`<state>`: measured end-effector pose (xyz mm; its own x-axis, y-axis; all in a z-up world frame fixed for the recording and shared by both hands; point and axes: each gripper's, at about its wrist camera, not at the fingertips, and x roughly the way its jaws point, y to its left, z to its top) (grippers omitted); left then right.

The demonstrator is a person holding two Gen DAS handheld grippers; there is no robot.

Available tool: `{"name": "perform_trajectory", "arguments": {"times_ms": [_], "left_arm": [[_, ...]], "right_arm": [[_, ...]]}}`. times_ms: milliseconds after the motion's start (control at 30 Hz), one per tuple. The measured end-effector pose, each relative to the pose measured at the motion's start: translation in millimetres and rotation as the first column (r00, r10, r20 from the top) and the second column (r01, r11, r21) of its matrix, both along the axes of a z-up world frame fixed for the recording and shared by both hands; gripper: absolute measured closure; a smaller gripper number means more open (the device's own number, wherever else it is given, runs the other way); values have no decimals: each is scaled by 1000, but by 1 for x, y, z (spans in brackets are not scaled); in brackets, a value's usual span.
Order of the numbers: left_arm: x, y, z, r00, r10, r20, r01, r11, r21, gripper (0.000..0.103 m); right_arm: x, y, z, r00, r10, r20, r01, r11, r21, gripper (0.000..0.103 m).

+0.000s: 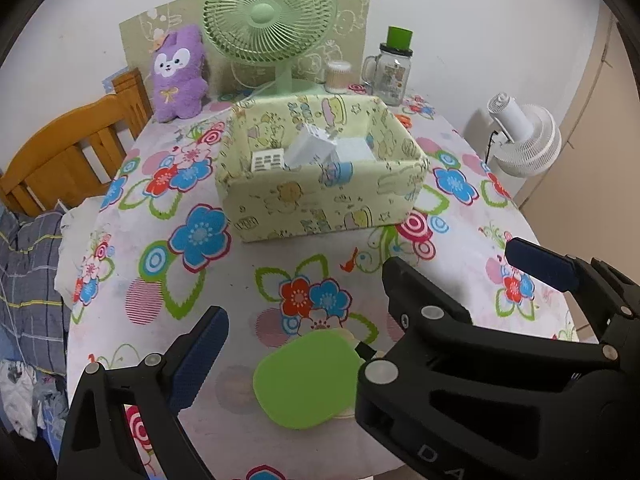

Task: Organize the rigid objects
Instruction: 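Grasp the green rounded lid with left tool while right tool grasps the beige round bear lid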

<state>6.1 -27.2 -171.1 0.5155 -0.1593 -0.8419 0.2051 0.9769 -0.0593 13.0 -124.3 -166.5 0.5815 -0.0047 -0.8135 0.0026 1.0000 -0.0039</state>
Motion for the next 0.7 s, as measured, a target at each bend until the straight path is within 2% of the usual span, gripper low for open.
{"name": "perform_trajectory", "arguments": {"times_ms": [367,700], "left_arm": [[-8,-4,-45,999,-32,-41,31,999,-16,4],[-10,-2,-82,997,-30,-67,31,1000,6,4]], "right_arm": [[-11,-4,-40,1000,2,-6,-2,1000,-28,11],[-14,-7,-78,999,-16,-28,14,999,-47,11]]}}
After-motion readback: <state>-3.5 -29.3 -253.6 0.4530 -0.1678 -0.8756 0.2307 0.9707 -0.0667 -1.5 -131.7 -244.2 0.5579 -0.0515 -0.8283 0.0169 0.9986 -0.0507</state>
